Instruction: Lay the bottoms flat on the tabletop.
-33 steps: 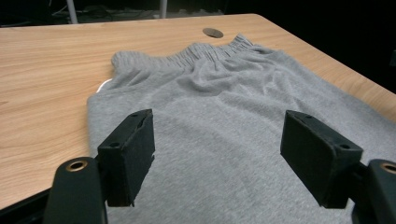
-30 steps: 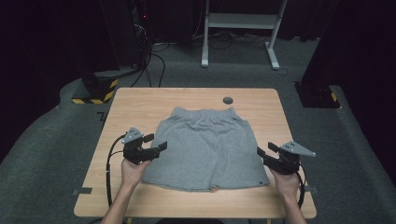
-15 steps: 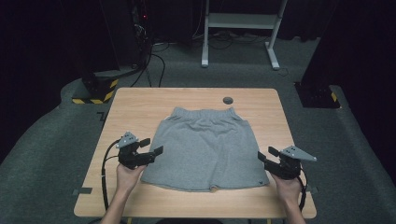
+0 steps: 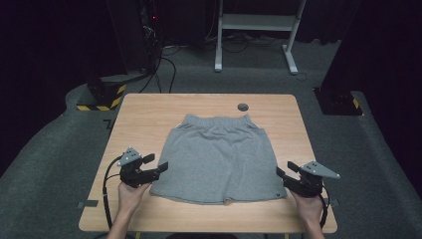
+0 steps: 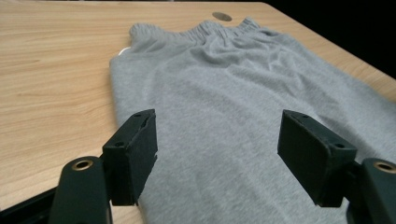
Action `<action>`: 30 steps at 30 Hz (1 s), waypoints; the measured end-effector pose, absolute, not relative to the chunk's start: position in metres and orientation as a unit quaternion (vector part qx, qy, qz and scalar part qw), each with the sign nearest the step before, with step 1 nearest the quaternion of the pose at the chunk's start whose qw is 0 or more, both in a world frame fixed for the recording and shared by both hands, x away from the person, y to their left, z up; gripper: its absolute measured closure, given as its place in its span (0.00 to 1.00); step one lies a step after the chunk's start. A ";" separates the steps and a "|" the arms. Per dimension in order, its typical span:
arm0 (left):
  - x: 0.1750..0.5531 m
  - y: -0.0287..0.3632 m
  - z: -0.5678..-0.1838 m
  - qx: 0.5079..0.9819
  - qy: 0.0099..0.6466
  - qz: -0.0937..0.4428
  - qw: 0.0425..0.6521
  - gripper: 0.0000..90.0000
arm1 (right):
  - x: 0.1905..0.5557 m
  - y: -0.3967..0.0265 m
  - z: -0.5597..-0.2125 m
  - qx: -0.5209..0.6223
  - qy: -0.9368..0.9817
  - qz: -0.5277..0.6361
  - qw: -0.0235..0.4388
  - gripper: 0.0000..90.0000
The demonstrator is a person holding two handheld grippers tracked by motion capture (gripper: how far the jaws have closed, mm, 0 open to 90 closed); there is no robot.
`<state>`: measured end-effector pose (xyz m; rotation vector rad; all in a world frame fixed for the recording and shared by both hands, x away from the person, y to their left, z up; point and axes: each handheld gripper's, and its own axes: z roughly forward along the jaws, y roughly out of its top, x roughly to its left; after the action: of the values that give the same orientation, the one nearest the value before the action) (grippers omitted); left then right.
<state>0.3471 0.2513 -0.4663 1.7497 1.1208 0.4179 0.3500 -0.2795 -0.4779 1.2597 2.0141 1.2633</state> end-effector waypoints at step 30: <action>0.347 0.263 -0.507 0.737 0.506 0.205 0.398 0.33 | 0.354 -0.286 -0.503 0.485 0.746 0.390 0.235 0.50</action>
<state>0.3469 0.2633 -0.5070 1.8650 1.2820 0.5194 0.3544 -0.2858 -0.5032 1.3319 2.0481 1.0717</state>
